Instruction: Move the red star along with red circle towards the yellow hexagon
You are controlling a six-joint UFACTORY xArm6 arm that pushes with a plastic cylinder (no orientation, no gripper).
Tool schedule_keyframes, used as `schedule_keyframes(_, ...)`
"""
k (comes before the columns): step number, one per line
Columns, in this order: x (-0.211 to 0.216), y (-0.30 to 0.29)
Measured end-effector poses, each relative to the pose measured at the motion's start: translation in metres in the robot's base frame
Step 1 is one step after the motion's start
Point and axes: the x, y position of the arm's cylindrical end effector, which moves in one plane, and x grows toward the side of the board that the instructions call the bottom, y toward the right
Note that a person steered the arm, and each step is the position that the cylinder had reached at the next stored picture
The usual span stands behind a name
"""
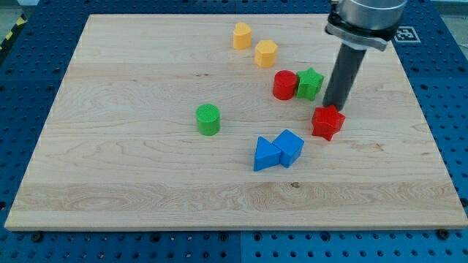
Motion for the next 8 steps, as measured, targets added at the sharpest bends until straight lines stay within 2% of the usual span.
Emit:
schedule_keyframes(1,0.003,0.021)
schedule_keyframes(2,0.026,0.023)
schedule_keyframes(3,0.049,0.016)
schedule_keyframes(5,0.068,-0.017)
schedule_keyframes(8,0.033,-0.020)
